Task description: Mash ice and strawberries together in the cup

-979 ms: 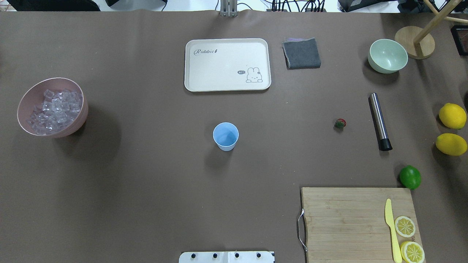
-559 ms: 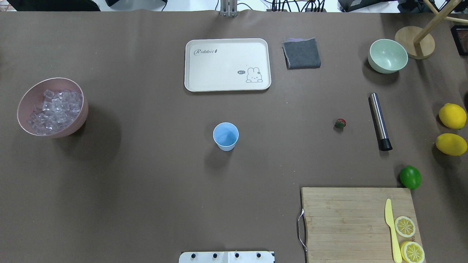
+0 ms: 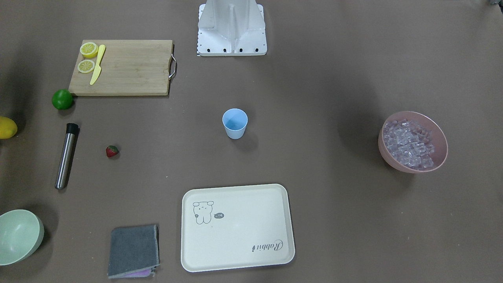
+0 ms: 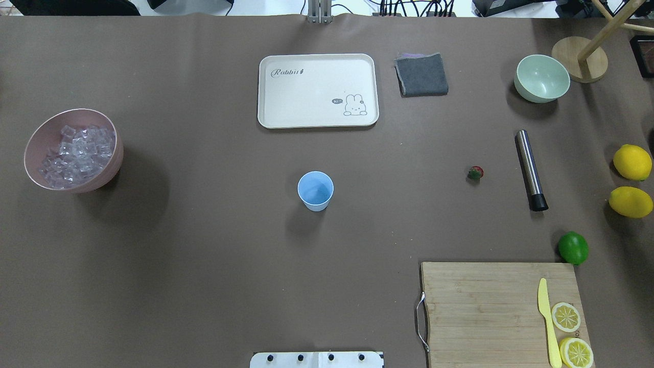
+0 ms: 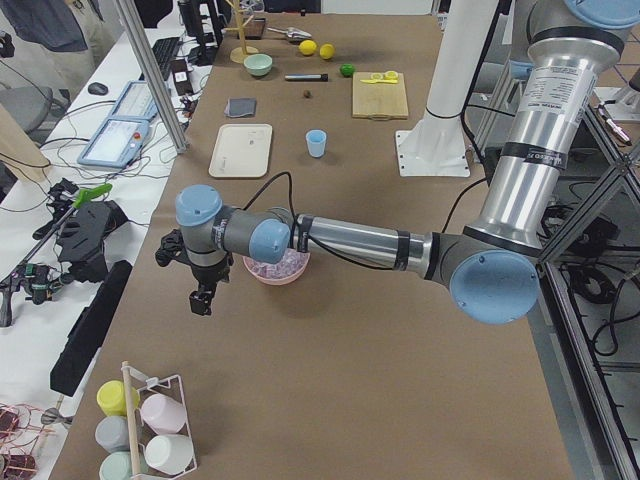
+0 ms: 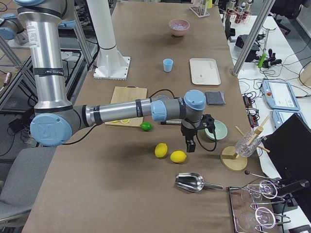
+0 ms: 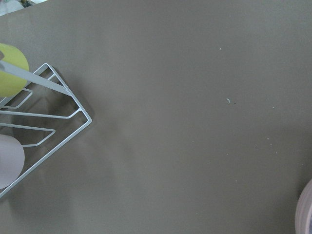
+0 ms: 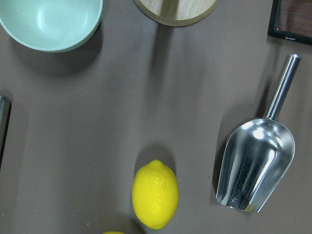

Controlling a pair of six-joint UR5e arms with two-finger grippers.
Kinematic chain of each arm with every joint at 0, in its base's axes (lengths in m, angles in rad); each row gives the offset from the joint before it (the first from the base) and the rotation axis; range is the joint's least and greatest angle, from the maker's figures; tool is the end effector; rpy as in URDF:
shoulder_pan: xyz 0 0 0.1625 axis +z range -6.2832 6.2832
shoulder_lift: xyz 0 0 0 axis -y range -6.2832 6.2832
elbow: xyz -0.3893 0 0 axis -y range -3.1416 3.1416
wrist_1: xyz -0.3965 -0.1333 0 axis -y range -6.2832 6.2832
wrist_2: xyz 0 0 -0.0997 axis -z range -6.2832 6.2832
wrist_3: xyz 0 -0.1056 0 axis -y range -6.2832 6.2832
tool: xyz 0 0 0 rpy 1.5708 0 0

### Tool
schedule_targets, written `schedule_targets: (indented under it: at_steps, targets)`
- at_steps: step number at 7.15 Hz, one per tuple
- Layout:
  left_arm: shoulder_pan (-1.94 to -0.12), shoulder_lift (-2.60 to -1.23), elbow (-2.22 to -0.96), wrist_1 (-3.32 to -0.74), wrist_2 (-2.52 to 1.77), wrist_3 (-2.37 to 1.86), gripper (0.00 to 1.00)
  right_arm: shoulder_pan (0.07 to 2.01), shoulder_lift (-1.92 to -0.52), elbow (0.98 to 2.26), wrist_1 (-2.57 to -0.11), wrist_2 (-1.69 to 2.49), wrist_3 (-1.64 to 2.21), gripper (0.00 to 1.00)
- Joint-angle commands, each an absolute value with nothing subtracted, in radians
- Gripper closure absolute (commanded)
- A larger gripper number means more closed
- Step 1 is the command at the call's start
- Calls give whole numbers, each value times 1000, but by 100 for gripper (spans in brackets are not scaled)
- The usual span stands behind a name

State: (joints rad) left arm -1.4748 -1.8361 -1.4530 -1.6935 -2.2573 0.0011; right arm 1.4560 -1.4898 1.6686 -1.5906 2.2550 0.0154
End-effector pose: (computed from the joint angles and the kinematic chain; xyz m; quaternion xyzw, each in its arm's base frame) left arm -0.0074 -0.6157 0.5320 0.1109 0.3391 0.0906 0.9298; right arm 0.0051 -0.5372 0.5450 0.0529 -0.3386 -0.0733 0.9366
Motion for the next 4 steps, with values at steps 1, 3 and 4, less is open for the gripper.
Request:
schedule_targets:
  at_steps: [1,3,4]
  targets:
    - [-1468,-1839,-1471,-1690,-2296,-2,2,1457,-1494,1674,-1594,2247,15,0]
    - [-1468,-1838,-1506,-1690,-2420,-6,2,1457,-1502,1674,-1594,2244,15,0]
    - [-1462,-1839,-1529,-1700,-2424,-6,2,1457,-1502,1674,-1594,2244,15,0]
